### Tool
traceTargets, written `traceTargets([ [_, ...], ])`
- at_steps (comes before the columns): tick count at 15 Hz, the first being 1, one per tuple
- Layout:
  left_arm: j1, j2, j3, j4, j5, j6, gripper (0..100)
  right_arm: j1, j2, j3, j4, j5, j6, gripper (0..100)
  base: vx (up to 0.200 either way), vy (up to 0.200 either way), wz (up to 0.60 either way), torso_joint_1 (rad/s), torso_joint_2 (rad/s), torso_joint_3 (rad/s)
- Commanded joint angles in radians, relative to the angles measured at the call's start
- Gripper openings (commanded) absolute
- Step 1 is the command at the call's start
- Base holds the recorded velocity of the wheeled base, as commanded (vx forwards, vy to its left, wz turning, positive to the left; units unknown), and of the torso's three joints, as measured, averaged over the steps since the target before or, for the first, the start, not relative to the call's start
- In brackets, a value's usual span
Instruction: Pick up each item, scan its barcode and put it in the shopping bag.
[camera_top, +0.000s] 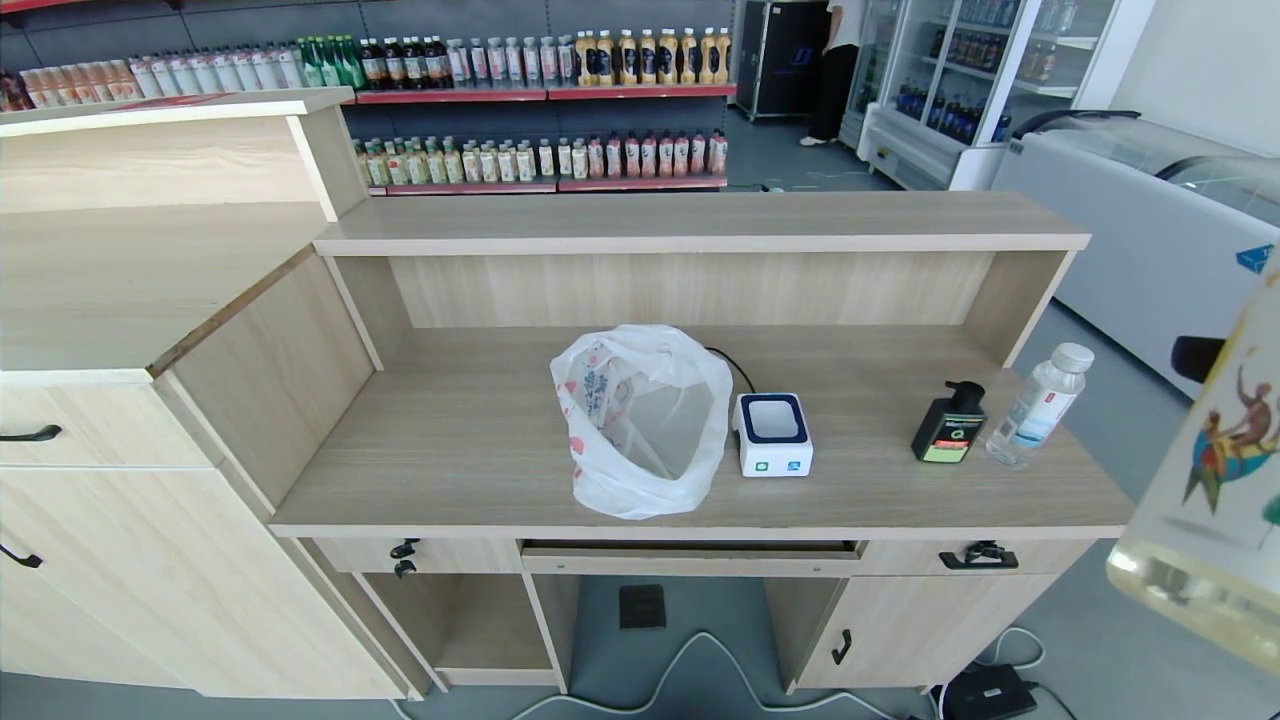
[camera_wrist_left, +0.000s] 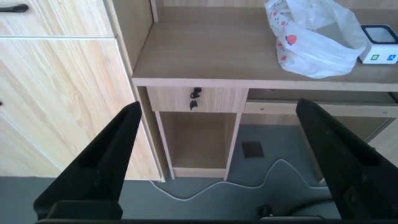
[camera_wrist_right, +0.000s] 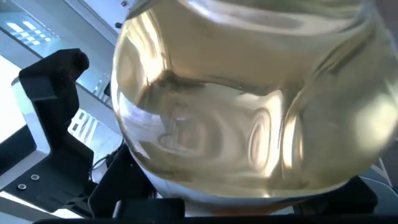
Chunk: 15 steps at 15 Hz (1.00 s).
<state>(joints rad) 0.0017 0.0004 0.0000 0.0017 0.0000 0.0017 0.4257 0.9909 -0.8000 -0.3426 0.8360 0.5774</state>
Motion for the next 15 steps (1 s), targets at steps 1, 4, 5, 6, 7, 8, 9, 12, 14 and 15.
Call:
traceTargets([
  [1, 0.000, 0.000, 0.000, 0.000, 0.000, 0.000, 100, 0.007, 0.069, -0.064, -0.001, 0.009, 0.004, 0, 0.000, 0.000, 0.00, 0.000, 0.00, 0.000],
  [4, 0.000, 0.000, 0.000, 0.000, 0.000, 0.000, 100, 0.007, 0.095, -0.093, 0.007, 0.011, 0.013, 0, 0.000, 0.000, 0.00, 0.000, 0.00, 0.000],
  [5, 0.000, 0.000, 0.000, 0.000, 0.000, 0.000, 100, 0.007, 0.095, -0.087, 0.008, 0.011, 0.015, 0, 0.000, 0.000, 0.00, 0.000, 0.00, 0.000],
  [6, 0.000, 0.000, 0.000, 0.000, 0.000, 0.000, 100, 0.007, 0.091, -0.082, 0.011, 0.014, 0.025, 0, 0.000, 0.000, 0.00, 0.000, 0.00, 0.000],
  [7, 0.000, 0.000, 0.000, 0.000, 0.000, 0.000, 100, 0.007, 0.088, -0.077, 0.011, 0.023, 0.033, 0, 0.000, 0.000, 0.00, 0.000, 0.00, 0.000],
  [8, 0.000, 0.000, 0.000, 0.000, 0.000, 0.000, 100, 0.007, 0.075, -0.061, 0.010, 0.060, 0.041, 0, 0.000, 0.000, 0.00, 0.000, 0.00, 0.000],
  [9, 0.000, 0.000, 0.000, 0.000, 0.000, 0.000, 100, 0.007, 0.069, -0.051, 0.010, 0.071, 0.041, 0, 0.000, 0.000, 0.00, 0.000, 0.00, 0.000],
  [12, 0.000, 0.000, 0.000, 0.000, 0.000, 0.000, 100, 0.001, 0.046, -0.019, 0.008, 0.118, 0.041, 0, 0.000, 0.000, 0.00, 0.000, 0.00, 0.000],
  [14, 0.000, 0.000, 0.000, 0.000, 0.000, 0.000, 100, 0.002, 0.043, -0.001, 0.004, 0.121, 0.035, 0, 0.000, 0.000, 0.00, 0.000, 0.00, 0.000],
  [15, 0.000, 0.000, 0.000, 0.000, 0.000, 0.000, 100, 0.002, 0.043, 0.007, 0.004, 0.120, 0.028, 0, 0.000, 0.000, 0.00, 0.000, 0.00, 0.000],
])
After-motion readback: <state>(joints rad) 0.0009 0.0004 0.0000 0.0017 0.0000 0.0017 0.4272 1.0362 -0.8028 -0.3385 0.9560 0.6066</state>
